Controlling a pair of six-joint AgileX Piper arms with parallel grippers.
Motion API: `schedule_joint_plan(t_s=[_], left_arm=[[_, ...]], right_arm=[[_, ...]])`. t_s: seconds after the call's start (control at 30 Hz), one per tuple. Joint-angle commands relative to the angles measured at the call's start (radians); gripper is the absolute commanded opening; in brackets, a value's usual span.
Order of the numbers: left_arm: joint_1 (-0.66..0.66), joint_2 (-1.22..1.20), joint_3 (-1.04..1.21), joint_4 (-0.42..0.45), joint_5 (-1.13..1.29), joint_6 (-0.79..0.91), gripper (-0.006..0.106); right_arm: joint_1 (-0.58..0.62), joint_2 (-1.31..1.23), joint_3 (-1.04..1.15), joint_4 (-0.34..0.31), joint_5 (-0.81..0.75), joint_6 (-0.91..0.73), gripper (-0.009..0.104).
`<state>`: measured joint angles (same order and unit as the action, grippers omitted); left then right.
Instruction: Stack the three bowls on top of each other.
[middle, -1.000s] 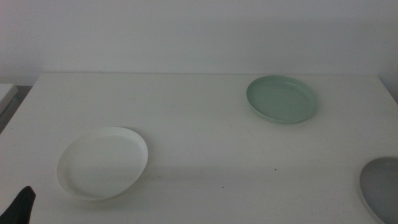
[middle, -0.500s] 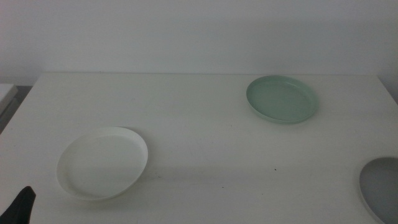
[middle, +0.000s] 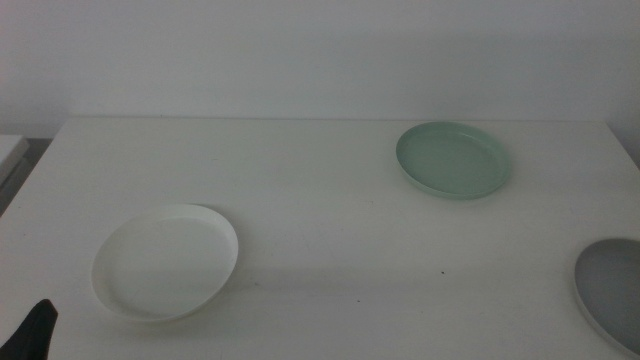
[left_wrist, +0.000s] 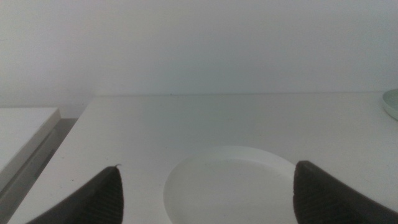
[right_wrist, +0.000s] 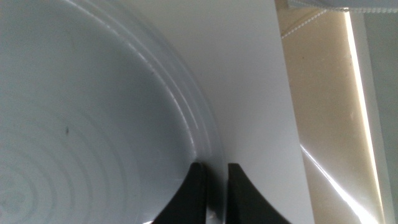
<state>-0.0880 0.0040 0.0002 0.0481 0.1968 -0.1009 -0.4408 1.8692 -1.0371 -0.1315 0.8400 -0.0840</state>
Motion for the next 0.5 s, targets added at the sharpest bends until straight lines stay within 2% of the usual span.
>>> schedule_joint_plan(t_s=[0.0, 0.2, 0.33, 0.4, 0.47], left_arm=[[-0.003, -0.004, 0.000, 0.003, -0.014, -0.005, 0.094], [-0.003, -0.004, 0.000, 0.003, -0.014, -0.005, 0.094], [-0.003, -0.004, 0.000, 0.003, -0.014, -0.002, 0.094], [-0.003, -0.004, 0.000, 0.003, -0.014, -0.002, 0.094], [-0.003, -0.004, 0.000, 0.003, -0.014, -0.002, 0.094]], right_arm=[[-0.008, 0.039, 0.017, -0.020, -0.027, -0.002, -0.003], [0.046, -0.104, 0.006, -0.014, 0.035, 0.016, -0.003], [0.190, -0.221, -0.110, 0.000, 0.187, 0.020, -0.003], [0.270, -0.244, -0.187, 0.033, 0.250, 0.024, -0.003], [0.359, -0.248, -0.262, 0.105, 0.290, 0.020, -0.003]])
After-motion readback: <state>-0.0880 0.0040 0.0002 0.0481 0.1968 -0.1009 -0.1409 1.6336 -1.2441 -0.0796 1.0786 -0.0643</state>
